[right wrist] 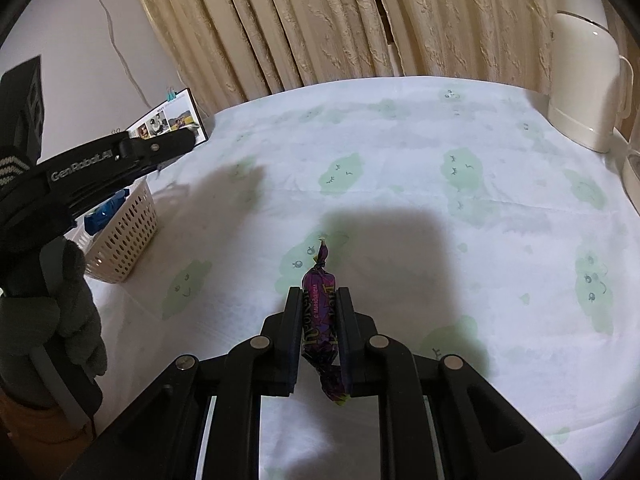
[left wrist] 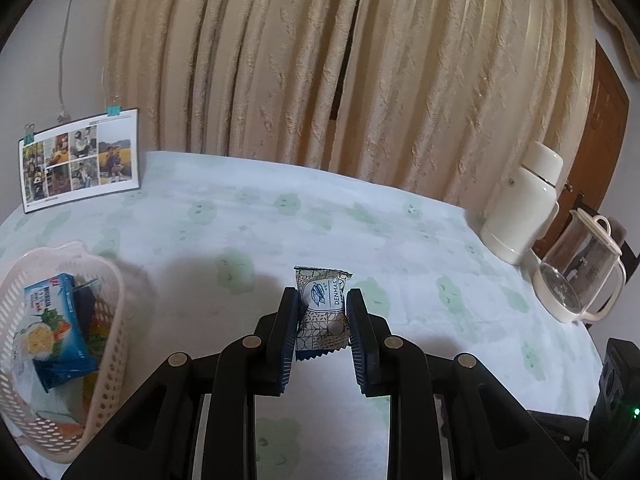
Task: Organize snacks
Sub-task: 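Carry the silver packet into the basket and open the left tool while the right tool lifts the candy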
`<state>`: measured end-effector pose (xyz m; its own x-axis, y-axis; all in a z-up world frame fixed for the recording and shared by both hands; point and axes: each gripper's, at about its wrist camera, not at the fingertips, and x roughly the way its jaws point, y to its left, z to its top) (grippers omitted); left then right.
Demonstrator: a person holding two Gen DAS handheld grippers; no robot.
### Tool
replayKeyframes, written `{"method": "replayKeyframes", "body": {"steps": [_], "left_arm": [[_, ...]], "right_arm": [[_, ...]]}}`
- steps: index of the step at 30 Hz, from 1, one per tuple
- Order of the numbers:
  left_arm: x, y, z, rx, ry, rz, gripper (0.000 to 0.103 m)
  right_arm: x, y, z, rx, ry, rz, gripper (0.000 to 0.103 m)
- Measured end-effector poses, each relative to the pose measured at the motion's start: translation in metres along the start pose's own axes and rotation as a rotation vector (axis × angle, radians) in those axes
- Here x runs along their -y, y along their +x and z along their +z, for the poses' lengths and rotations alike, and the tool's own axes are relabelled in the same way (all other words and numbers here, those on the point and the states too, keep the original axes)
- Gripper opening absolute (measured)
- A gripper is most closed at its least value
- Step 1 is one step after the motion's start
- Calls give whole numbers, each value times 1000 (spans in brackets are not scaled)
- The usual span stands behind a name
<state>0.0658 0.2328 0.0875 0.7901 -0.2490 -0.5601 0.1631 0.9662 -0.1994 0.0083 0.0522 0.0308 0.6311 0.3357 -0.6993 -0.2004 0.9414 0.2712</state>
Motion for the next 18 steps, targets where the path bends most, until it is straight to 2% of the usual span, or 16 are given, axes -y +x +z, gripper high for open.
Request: {"method": "replayKeyframes", "body": {"steps": [7,18], "left_arm": [[-33,-26,4,43,-29,55,25],[-111,-81,-7,111,-143,187,25]], "right_arm": [[-1,-2,-1,6,5,10,14],[0,-1,-2,-1,18,19,15]]}}
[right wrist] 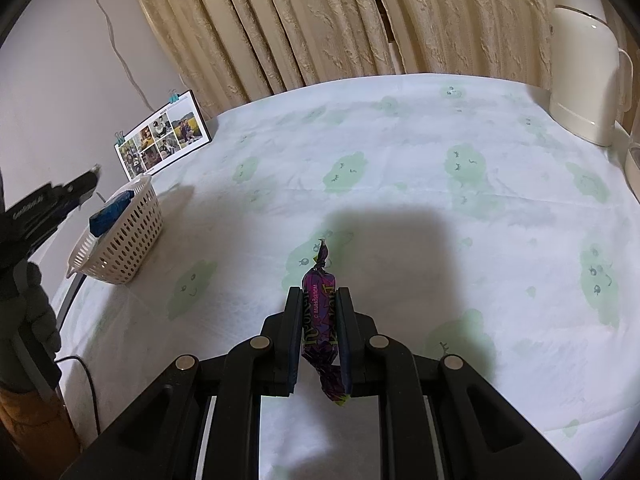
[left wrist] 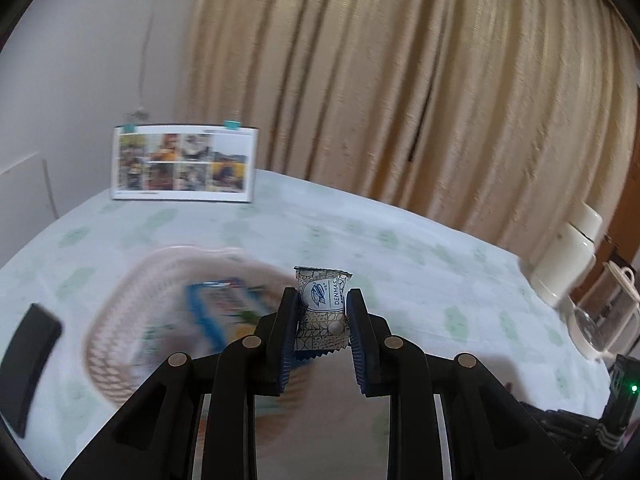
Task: Organize snacks
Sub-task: 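Carry the silver packet into the basket and open the left tool while the right tool lifts the candy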
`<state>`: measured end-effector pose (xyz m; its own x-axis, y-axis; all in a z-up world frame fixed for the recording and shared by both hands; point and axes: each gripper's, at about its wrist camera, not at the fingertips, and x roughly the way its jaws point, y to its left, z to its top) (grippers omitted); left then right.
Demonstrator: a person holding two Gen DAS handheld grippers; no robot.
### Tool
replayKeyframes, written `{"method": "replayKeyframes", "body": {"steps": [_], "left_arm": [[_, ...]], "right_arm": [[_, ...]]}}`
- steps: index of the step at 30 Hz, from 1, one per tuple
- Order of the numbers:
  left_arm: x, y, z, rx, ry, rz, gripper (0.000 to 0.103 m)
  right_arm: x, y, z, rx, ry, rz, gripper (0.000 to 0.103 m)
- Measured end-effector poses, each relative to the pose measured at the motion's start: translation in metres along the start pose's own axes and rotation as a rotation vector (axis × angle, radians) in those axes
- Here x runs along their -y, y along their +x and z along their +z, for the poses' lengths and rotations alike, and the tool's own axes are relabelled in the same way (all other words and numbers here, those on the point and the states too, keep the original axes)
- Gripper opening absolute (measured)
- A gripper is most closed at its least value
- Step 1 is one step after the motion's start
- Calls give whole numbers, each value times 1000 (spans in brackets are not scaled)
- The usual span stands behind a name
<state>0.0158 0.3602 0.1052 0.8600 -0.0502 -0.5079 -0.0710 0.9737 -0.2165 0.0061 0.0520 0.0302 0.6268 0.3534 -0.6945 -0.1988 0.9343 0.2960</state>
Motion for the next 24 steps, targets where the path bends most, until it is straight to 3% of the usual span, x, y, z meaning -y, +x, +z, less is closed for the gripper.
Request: {"method": "replayKeyframes", "body": {"steps": [7,12,24], "left_arm": [[-43,-12,-3,7,-56,81,25],[-67,-13,-5,-5,-138,80,27],[-93,-28,-8,26,-193,105,39]], "right_arm": [[-2,1,-1,-6,22,16,15],[-7,3,-2,-10,26,27,15],[-47,2,4,1,-21,101,15]]}}
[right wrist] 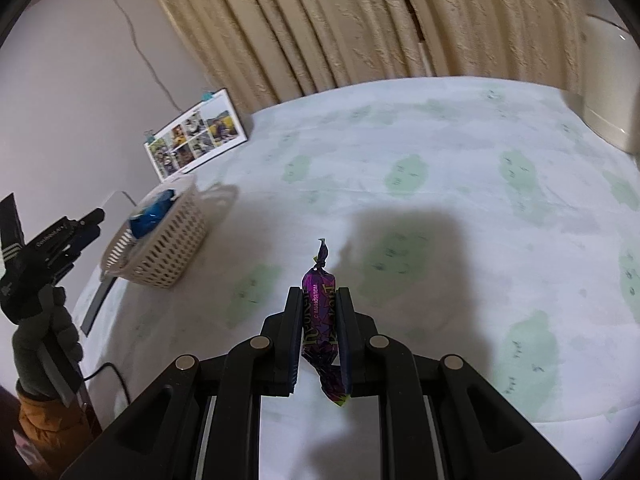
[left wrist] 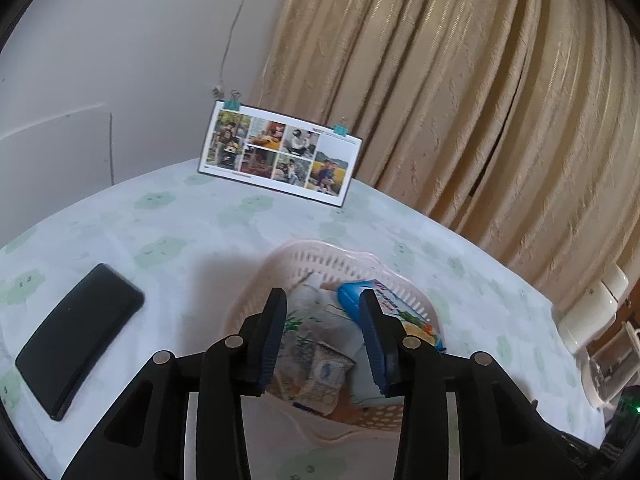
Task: Organize snacks
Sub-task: 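Carry the silver packet into the basket and open the left tool while the right tool lifts the candy, then lower the purple candy into the basket and open the right tool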
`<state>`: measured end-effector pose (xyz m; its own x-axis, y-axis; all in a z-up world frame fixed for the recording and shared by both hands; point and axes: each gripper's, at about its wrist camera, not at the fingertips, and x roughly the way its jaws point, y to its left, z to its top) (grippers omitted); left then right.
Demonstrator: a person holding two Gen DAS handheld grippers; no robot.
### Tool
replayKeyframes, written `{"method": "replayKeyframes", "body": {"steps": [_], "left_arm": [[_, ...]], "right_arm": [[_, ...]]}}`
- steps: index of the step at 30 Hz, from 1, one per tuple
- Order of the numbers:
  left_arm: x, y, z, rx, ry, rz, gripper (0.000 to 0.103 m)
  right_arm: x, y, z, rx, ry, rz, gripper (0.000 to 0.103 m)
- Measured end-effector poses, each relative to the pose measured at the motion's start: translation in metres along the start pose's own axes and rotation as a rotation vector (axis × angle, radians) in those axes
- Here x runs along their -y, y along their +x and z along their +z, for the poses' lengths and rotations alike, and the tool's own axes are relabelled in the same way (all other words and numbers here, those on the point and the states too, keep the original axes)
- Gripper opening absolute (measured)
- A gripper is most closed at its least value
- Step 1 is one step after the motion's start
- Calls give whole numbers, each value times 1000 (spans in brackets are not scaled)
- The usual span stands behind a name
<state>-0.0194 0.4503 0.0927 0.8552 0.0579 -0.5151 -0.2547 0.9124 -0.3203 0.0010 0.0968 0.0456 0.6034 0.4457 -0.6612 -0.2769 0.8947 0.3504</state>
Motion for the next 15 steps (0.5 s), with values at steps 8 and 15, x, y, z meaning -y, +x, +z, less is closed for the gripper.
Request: {"method": "replayKeyframes", "body": {"steps": [8,15], "left_arm": [[-13,-9,-5,14,0,26,40],[-24,-17,-8,26,-1,28,40]], "right_arm": [[-49,2,16,21,-82,75,15],[-103,14,31,31,-161,159,15]]}}
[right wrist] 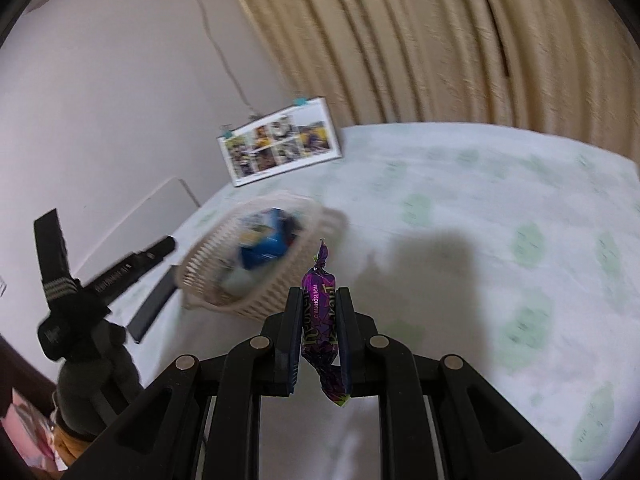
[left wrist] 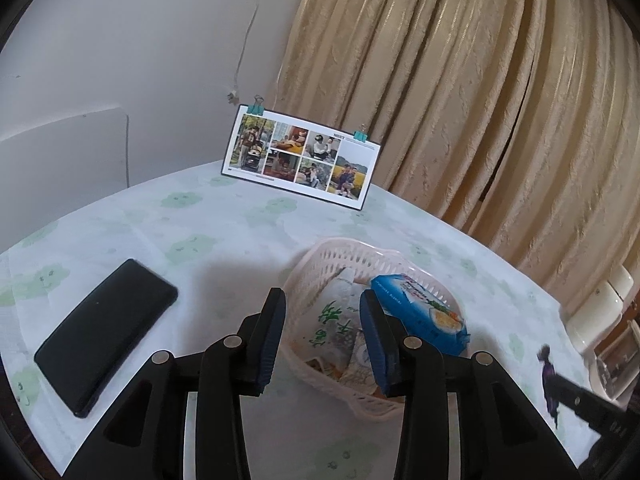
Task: Organize snacks
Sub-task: 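Lower the purple candy into the basket and open the right tool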
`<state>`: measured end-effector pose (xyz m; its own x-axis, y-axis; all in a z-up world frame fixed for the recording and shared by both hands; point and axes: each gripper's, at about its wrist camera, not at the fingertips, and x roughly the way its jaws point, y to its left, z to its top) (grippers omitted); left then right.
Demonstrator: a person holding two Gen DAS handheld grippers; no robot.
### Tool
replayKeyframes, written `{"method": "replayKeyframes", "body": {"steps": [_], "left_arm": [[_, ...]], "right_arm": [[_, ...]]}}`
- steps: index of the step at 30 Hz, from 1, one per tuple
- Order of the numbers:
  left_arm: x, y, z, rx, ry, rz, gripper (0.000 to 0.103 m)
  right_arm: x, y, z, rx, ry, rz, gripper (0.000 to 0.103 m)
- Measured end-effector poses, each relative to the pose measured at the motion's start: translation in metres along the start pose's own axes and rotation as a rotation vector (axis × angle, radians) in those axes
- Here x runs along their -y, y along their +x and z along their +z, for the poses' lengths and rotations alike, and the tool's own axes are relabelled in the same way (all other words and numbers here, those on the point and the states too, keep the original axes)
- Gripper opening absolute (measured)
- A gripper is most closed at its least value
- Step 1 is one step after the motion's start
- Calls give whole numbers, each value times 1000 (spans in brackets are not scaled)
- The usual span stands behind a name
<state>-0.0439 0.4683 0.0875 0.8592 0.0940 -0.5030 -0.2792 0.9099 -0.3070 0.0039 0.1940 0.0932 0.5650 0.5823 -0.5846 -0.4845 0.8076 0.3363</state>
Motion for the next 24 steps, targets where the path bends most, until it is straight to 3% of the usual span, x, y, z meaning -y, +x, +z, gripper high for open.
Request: {"method": "replayKeyframes", "body": {"steps": [10,23,24], "left_arm": [[-18,-4,-4,-1,-26,-9,40],[-29,-8,-2,0,-59,-28,41],[-28,-8,-2,-1,-58,-29,41]], "right_arm": [[-69,38,20,-27,-116,86,15],[-87,90,31,-70,-142,45,18],[-87,93,33,-65,-140,34,25]]}}
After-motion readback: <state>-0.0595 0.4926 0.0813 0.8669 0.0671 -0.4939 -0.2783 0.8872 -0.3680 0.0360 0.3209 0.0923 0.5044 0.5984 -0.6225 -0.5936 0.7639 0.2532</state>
